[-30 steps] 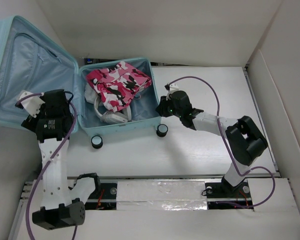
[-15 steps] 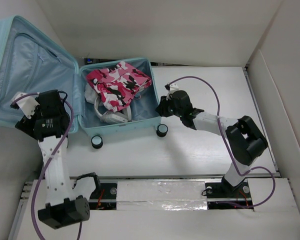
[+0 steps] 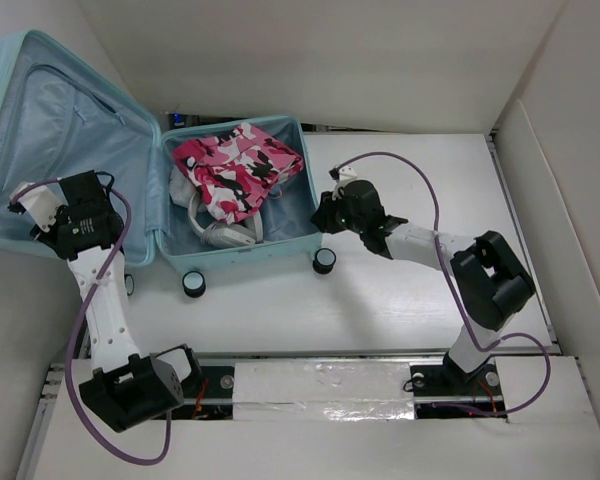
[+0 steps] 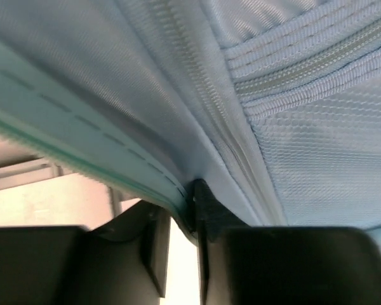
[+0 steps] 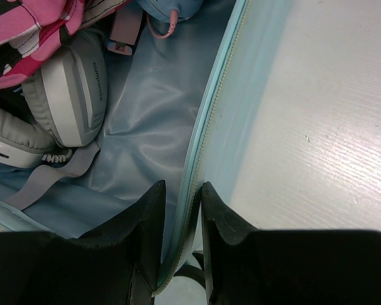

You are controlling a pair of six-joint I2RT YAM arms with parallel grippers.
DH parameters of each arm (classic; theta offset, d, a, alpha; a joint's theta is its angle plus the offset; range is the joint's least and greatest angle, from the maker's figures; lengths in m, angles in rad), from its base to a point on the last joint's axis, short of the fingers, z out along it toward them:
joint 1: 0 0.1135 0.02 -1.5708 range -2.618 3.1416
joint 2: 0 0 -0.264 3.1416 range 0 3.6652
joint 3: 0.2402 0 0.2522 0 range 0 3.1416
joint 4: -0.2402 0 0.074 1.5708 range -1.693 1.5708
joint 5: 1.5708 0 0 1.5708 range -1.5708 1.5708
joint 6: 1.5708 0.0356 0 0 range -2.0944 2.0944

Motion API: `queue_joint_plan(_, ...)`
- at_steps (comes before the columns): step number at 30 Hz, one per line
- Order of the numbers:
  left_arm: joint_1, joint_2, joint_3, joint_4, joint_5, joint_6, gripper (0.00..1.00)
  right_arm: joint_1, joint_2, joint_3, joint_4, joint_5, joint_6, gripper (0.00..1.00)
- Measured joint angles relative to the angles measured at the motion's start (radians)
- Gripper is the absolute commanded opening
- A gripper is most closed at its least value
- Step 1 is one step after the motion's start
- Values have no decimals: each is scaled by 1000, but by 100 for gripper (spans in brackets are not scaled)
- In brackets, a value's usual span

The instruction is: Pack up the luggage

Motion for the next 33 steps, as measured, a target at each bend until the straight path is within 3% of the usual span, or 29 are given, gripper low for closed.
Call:
queue_joint_plan(1, 2, -2, 0, 10, 5, -8, 0, 0, 2, 3, -1, -3, 0, 0)
queue_joint_plan(6, 5, -55, -2, 95, 75, -21, 0, 0, 14, 20, -16, -11, -1, 0)
queue_joint_plan(12, -64, -192, -28, 111, 225, 24, 0, 6, 20, 32, -26, -2, -10, 0)
queue_joint_plan(20, -274, -298, -48, 146, 320, 83, 0, 29, 23, 48, -48, 52, -19, 0)
queue_joint_plan(33, -293, -406, -288, 394, 483, 185, 0, 126, 52, 103, -90, 164, -18, 0)
